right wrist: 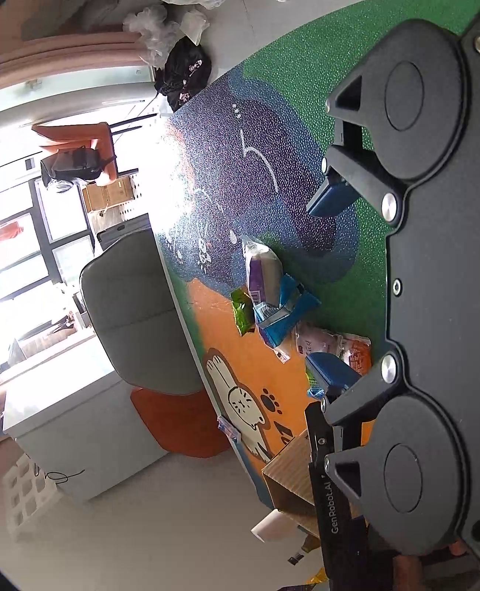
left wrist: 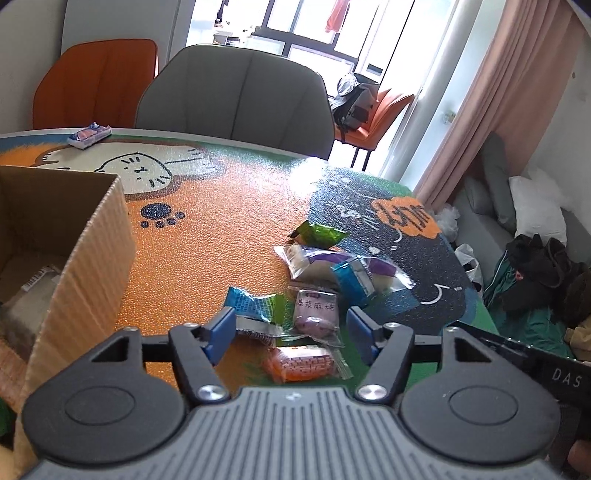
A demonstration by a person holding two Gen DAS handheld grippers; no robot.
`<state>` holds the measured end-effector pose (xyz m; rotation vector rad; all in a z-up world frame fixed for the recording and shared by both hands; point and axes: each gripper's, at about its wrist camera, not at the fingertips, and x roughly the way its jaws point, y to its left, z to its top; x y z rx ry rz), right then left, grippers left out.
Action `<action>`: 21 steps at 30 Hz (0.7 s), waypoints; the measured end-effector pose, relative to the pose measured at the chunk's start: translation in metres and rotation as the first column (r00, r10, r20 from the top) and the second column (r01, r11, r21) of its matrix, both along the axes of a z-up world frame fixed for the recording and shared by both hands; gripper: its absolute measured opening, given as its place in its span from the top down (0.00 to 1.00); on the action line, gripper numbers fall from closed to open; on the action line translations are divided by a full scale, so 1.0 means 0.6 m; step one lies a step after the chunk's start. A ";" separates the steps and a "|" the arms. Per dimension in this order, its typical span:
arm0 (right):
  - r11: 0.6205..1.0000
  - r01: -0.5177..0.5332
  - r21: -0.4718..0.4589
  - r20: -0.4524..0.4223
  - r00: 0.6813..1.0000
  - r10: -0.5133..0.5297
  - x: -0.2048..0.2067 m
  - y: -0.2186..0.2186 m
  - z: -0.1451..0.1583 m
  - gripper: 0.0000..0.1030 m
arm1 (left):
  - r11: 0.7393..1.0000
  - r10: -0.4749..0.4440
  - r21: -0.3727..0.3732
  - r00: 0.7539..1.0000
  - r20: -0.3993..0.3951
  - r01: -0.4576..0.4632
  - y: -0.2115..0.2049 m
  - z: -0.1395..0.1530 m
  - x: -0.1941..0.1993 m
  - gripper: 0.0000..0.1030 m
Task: Organize snacks
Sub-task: 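Grasp the blue-green packet with the left gripper while the right grasps a blue packet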
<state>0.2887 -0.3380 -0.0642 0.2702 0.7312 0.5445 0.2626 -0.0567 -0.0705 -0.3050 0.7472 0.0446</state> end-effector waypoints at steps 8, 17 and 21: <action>0.999 -0.039 -0.012 -0.015 0.999 0.039 0.037 0.031 -0.016 0.24 | 0.999 0.043 0.032 0.998 -0.041 -0.042 0.015 -0.032 0.037 0.38; 0.995 -0.082 -0.052 -0.018 0.997 0.081 0.071 0.080 -0.032 0.24 | 0.998 0.067 0.018 0.993 -0.095 -0.065 0.036 -0.070 0.060 0.59; 0.993 -0.101 -0.061 -0.016 0.995 0.100 0.084 0.098 -0.036 0.24 | 0.996 0.084 -0.010 0.991 -0.102 -0.086 0.050 -0.068 0.062 0.69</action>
